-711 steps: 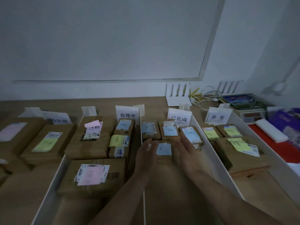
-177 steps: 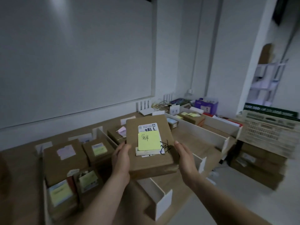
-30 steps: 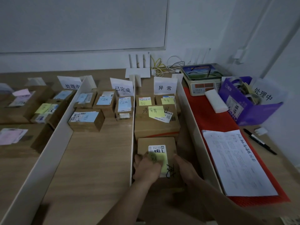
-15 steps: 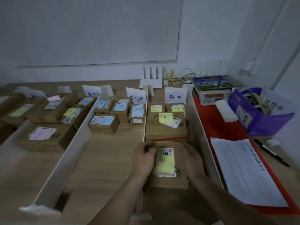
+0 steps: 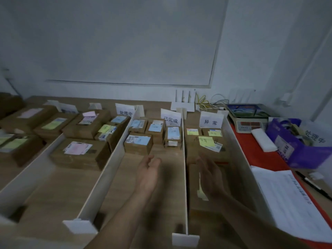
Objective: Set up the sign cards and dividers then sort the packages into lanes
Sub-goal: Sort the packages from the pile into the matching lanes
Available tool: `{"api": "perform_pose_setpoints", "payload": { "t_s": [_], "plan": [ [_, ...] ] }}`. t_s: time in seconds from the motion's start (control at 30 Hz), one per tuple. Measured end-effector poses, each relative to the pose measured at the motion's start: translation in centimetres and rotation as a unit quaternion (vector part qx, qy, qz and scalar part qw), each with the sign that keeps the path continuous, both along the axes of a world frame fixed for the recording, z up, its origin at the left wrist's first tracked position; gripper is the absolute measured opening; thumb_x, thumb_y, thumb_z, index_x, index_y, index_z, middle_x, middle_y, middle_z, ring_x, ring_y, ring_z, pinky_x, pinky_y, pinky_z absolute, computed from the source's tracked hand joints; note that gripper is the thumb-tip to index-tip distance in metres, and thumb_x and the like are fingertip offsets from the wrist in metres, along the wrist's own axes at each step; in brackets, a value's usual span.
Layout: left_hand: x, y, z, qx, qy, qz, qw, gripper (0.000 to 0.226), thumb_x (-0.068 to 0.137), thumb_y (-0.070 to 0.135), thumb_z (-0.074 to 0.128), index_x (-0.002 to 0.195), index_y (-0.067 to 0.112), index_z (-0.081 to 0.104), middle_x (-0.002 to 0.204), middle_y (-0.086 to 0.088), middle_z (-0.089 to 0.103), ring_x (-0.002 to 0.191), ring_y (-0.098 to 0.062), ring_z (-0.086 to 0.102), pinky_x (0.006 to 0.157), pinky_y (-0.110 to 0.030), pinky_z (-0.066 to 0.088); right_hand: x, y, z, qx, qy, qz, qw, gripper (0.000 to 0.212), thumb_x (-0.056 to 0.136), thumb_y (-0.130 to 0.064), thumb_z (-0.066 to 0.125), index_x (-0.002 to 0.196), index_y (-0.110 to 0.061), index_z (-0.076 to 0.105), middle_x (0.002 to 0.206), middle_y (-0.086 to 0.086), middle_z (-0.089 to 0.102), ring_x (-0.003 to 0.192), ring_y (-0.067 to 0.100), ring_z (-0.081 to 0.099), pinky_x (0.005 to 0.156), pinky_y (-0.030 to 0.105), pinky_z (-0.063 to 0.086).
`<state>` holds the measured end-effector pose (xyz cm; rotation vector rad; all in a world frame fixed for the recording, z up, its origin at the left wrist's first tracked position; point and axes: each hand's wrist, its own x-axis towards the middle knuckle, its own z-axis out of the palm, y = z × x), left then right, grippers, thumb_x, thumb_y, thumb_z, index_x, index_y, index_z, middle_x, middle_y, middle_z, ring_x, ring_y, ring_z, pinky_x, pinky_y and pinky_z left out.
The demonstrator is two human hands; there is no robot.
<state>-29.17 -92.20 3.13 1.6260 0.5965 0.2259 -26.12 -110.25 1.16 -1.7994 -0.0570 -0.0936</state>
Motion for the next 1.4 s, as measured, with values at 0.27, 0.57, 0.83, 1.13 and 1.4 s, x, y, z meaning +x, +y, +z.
{"api": "perform_pose_setpoints", "payload": {
  "t_s": [0.27, 0.57, 0.83, 1.13, 1.4],
  "plan": [
    [-5.9, 12.8, 2.7, 0.002, -0.038, 0.026, 0.999, 0.008, 0.099, 0.030, 0.055, 0.105, 0.035, 0.056, 0.096, 0.018, 0.057, 0.089, 0.000, 0.051, 0.079, -0.028, 0.040, -3.8, 13.0, 2.6, -0.038, -0.060, 0.056, 0.996, 0.030, 0.095, -0.053, 0.048, 0.113, -0.036, 0.066, 0.112, -0.025, 0.067, 0.114, 0.006, 0.061, 0.098, 0.022, 0.047],
    [-12.1, 27.5, 4.3, 0.024, -0.045, 0.114, 0.992, 0.034, 0.098, 0.032, 0.056, 0.130, 0.022, 0.060, 0.125, 0.008, 0.058, 0.116, -0.014, 0.053, 0.099, -0.030, 0.039, -6.9, 28.8, 4.9, -0.029, -0.068, 0.139, 0.987, 0.033, 0.106, -0.024, 0.048, 0.139, -0.022, 0.053, 0.125, -0.014, 0.053, 0.121, 0.006, 0.043, 0.098, 0.011, 0.028],
    [-16.7, 41.6, 3.8, 0.032, -0.039, 0.227, 0.973, 0.044, 0.098, 0.037, 0.055, 0.138, 0.020, 0.056, 0.128, 0.003, 0.061, 0.115, -0.016, 0.055, 0.094, -0.032, 0.038, -7.7, 45.4, 4.4, 0.018, -0.006, 0.218, 0.976, 0.041, 0.103, -0.040, 0.053, 0.143, -0.032, 0.053, 0.131, -0.014, 0.053, 0.122, 0.010, 0.049, 0.101, 0.031, 0.040],
    [-17.1, 54.8, 5.3, 0.082, -0.027, 0.328, 0.941, 0.042, 0.099, 0.037, 0.054, 0.138, 0.019, 0.056, 0.132, 0.000, 0.059, 0.110, -0.013, 0.051, 0.093, -0.032, 0.040, -4.7, 61.7, 5.1, 0.001, -0.007, 0.351, 0.936, 0.044, 0.101, -0.048, 0.050, 0.144, -0.043, 0.047, 0.140, -0.017, 0.049, 0.127, 0.007, 0.043, 0.110, 0.042, 0.037],
    [-18.4, 64.3, 5.4, 0.094, -0.012, 0.368, 0.925, 0.060, 0.092, 0.037, 0.066, 0.146, 0.022, 0.047, 0.142, 0.001, 0.052, 0.111, -0.013, 0.049, 0.095, -0.033, 0.044, -4.5, 73.4, 4.5, -0.059, -0.026, 0.409, 0.910, 0.097, 0.063, -0.087, 0.063, 0.148, -0.058, 0.028, 0.149, -0.012, 0.049, 0.133, 0.017, 0.049, 0.105, 0.049, 0.047]
  ]
}}
